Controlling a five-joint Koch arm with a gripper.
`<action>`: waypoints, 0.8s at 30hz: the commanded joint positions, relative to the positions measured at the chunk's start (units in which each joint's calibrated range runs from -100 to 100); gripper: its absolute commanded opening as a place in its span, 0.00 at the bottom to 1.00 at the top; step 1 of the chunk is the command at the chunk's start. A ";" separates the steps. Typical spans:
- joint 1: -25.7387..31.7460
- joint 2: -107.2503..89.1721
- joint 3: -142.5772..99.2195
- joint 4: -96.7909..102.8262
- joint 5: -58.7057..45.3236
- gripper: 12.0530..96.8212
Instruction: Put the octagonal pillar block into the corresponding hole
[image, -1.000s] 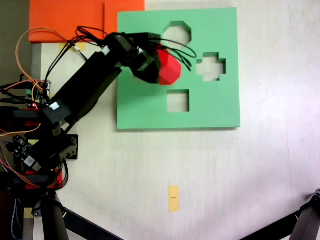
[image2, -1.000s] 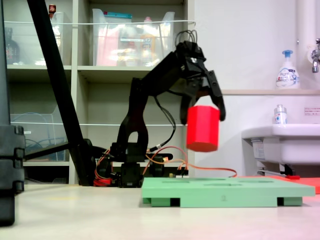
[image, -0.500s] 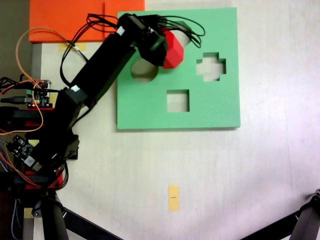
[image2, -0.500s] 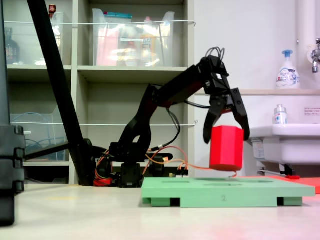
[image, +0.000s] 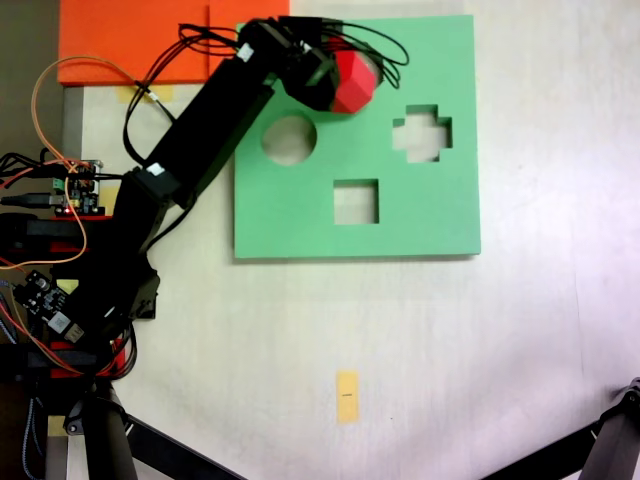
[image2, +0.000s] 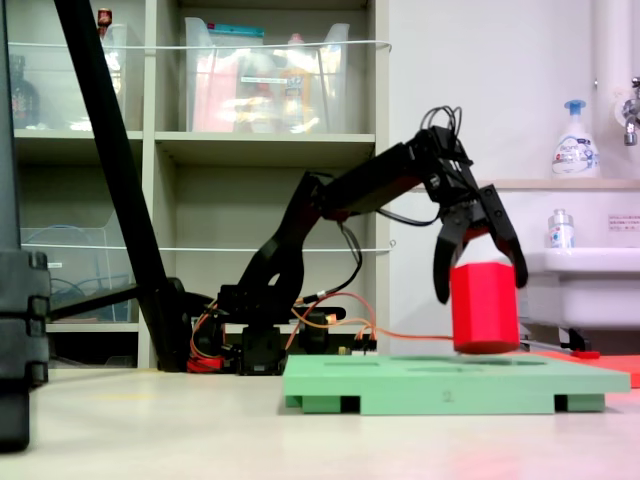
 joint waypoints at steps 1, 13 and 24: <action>0.73 -0.33 3.94 6.72 0.73 0.36; 1.27 5.26 4.84 10.96 0.73 0.36; 1.17 8.47 4.94 12.02 -0.83 0.35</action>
